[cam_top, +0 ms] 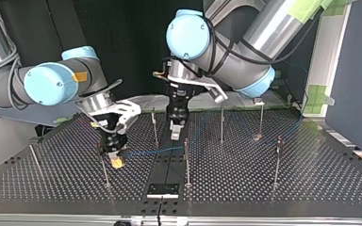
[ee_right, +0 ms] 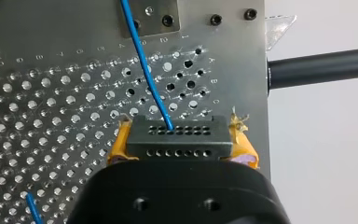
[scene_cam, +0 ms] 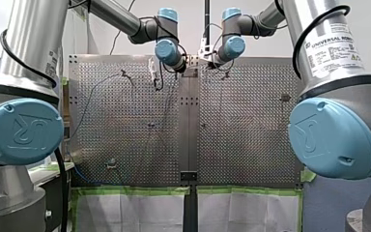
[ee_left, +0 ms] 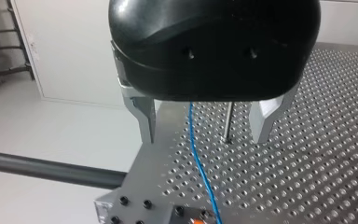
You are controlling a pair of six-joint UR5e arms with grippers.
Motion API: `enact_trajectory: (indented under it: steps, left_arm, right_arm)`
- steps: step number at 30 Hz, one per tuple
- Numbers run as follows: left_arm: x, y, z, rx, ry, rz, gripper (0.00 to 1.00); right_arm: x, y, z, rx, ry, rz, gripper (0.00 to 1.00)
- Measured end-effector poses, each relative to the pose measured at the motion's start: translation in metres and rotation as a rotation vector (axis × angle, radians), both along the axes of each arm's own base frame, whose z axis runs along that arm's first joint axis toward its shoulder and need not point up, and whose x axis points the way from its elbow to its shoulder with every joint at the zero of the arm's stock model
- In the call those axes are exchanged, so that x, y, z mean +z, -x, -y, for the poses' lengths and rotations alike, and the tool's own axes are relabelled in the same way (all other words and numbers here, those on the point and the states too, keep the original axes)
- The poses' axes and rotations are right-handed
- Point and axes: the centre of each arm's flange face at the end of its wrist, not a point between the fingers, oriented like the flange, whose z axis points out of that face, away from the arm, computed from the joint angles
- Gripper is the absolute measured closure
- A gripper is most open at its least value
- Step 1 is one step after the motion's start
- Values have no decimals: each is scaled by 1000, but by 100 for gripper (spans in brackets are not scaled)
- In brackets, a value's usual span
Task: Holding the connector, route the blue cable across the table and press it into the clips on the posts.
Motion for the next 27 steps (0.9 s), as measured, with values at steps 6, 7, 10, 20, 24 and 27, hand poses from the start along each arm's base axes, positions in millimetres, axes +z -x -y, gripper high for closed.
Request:
enact_trajectory:
  steps: [6, 7, 10, 20, 24, 27]
  left_arm:
    - [-2, -17, 7, 4, 0, -2, 1]
    - [-1, -19, 8, 4, 1, 0, 1]
    - [0, -25, 12, 4, 0, -1, 1]
    - [0, -48, 26, 13, 9, 1, 1]
    - [12, -54, 28, 20, 24, 22, 1]
    - [14, -61, 29, 27, 27, 24, 1]
  right_arm:
    - [2, 2, -2, -3, 3, -1, 100]
    - [2, 2, -2, -3, 3, -1, 100]
    - [3, 2, -2, -3, 4, -1, 100]
    - [2, 2, -2, -3, 3, -2, 100]
    - [2, 2, -1, -3, 4, -1, 100]
    - [2, 2, -1, -3, 4, -1, 100]
